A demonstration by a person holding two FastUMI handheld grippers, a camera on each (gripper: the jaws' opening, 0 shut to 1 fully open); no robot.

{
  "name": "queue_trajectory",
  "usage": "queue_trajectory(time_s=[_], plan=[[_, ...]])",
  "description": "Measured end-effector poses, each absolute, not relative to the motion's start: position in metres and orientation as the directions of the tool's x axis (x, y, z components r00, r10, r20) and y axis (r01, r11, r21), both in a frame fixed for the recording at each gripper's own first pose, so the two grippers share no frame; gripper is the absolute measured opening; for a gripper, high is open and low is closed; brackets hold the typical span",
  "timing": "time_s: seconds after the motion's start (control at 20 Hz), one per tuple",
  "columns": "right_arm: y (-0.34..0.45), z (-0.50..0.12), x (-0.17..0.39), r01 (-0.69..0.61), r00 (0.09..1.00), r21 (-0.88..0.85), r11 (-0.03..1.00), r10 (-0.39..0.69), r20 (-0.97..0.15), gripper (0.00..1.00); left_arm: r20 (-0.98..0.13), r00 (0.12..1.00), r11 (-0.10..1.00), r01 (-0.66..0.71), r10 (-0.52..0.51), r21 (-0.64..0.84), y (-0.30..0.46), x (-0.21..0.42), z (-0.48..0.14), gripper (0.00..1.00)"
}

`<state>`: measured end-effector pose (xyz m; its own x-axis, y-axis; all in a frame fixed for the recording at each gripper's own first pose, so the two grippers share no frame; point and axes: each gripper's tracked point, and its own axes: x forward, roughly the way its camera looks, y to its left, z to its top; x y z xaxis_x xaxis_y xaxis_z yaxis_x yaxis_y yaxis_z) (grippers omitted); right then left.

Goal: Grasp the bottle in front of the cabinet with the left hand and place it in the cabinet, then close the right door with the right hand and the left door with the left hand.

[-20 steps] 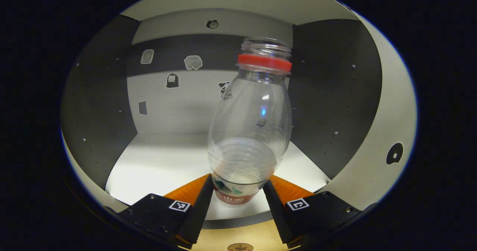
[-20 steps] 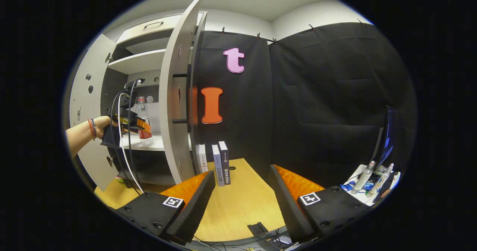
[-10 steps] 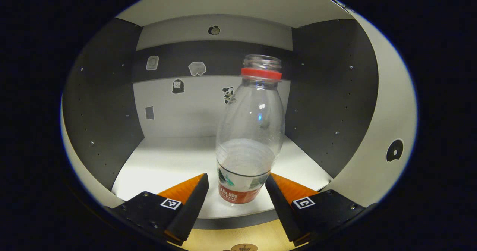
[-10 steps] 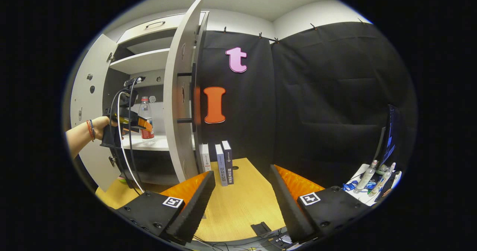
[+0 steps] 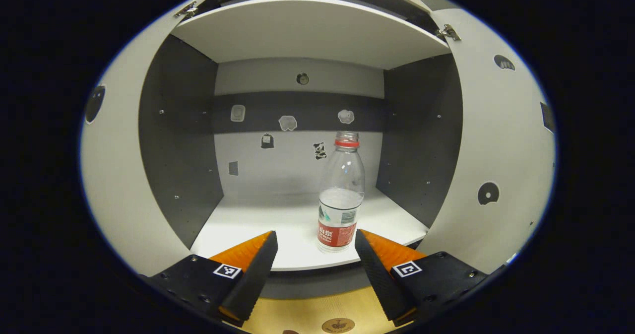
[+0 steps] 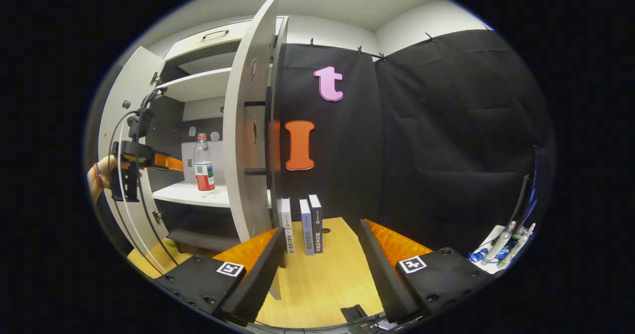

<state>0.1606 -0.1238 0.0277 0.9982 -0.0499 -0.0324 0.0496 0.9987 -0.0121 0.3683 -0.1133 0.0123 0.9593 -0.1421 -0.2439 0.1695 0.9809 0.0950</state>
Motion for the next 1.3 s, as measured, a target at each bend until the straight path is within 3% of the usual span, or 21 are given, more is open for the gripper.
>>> queue_trajectory(time_s=[0.45, 0.75, 0.85, 0.9, 1.3], plan=[[-0.101, 0.025, 0.203, -0.045, 0.998, -0.045, 0.998, 0.043, -0.05, 0.97, -0.04, 0.992, 0.989, 0.125, -0.122, 0.08, -0.052, 0.23, 0.091, 0.94], [-0.089, 0.025, 0.206, -0.064, 0.997, -0.042, 0.997, 0.062, -0.044, 0.96, -0.034, 0.996, 0.993, 0.09, -0.088, 0.074, -0.018, 0.179, 0.089, 0.95], [-0.084, 0.026, 0.205, -0.068, 0.997, -0.046, 0.997, 0.066, -0.045, 0.87, -0.031, 0.997, 0.995, 0.073, -0.071, 0.071, -0.008, 0.164, 0.088, 0.95], [-0.081, 0.026, 0.204, -0.068, 0.997, -0.062, 0.996, 0.065, -0.043, 0.94, -0.027, 0.998, 0.996, 0.059, -0.058, 0.073, -0.002, 0.157, 0.089, 0.95], [-0.033, 0.024, 0.203, -0.139, 0.989, -0.044, 0.989, 0.137, -0.057, 0.94, 0.018, 1.0, 1.0, -0.001, 0.001, 0.017, 0.025, 0.12, 0.102, 0.95]])
